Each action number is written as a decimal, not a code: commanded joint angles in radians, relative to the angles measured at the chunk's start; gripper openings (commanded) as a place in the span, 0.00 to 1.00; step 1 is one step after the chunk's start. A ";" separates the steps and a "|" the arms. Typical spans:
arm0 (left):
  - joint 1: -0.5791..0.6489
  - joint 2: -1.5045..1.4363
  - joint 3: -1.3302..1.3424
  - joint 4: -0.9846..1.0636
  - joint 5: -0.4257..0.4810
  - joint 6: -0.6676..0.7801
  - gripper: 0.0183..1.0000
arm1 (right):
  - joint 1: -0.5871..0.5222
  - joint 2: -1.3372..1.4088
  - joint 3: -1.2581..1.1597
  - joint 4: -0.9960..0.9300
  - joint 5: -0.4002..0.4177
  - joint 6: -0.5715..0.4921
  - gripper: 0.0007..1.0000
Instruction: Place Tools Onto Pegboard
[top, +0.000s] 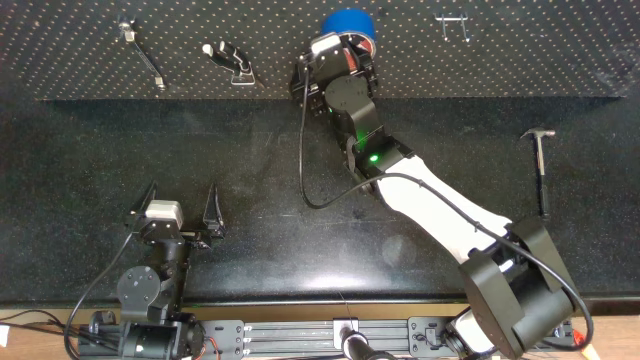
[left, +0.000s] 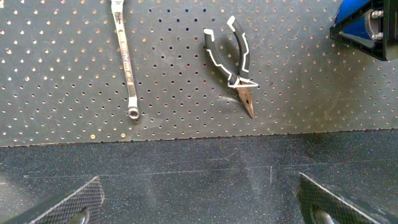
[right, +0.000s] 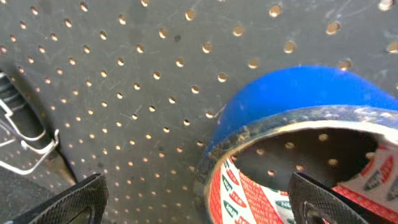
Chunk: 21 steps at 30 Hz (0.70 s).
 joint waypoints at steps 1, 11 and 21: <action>0.004 -0.007 -0.002 -0.006 0.011 0.016 1.00 | -0.030 -0.234 0.012 -0.221 -0.018 0.001 0.94; 0.004 -0.007 -0.002 -0.006 0.011 0.016 1.00 | -0.334 -0.594 0.012 -0.972 -0.202 0.022 0.95; 0.004 -0.007 -0.002 -0.006 0.011 0.016 1.00 | -0.907 -0.567 0.016 -1.318 -0.300 -0.039 0.95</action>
